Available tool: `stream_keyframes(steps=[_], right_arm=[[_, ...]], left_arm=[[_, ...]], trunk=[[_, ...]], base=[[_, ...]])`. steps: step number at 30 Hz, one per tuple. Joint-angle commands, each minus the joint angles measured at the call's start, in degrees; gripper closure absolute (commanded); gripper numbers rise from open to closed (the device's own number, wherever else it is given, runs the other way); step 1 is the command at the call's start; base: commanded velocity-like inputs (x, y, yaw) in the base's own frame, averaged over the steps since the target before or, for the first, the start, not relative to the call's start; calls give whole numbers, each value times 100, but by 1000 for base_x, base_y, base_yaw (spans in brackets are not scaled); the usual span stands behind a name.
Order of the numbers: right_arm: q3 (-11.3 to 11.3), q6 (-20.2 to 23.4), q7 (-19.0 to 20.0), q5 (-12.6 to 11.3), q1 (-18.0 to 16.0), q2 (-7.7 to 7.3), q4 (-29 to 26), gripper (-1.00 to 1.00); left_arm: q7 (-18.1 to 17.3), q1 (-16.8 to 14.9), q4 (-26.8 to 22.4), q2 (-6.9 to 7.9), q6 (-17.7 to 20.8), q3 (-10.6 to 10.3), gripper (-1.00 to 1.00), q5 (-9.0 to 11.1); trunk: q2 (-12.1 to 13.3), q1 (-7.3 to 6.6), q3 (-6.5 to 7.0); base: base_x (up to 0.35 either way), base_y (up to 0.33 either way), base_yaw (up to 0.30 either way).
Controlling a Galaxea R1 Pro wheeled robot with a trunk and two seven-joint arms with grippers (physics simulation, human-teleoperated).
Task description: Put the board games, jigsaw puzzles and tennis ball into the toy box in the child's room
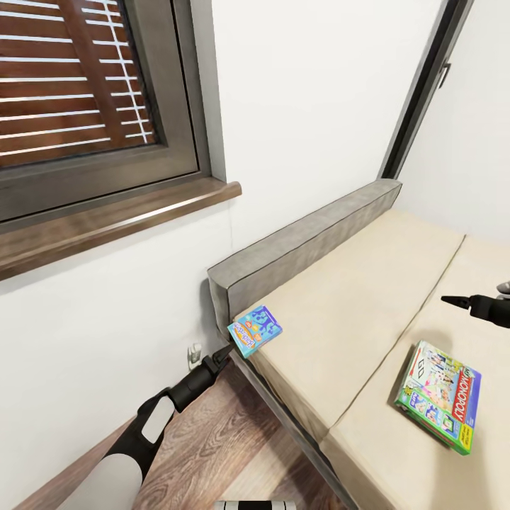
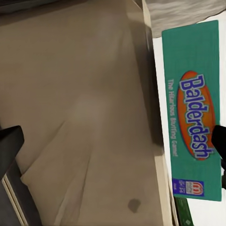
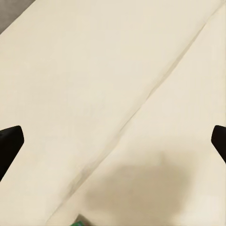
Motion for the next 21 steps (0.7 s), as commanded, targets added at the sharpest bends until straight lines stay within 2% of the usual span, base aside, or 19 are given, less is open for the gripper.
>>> stream_keyframes(steps=[1, 11, 21], right_arm=[[-6, 42, -6, -34, 4, 0, -5, -100], [-6, 42, -6, -34, 56, 1, -68, -100], [-6, 42, -6, -28, 77, 76, -132, -100]], left_arm=[[-22, -3, -2, -6, 52, 28, -100, 8], [-61, -3, -21, 2, 52, 28, -100, 0], [-113, -3, -41, 11, 52, 28, -100, 3]], trunk=[[-2, -1, -4], [-2, -1, -4], [-2, -1, -4]], base=[[0, 0, -2], [0, 0, 0], [0, 0, 0]])
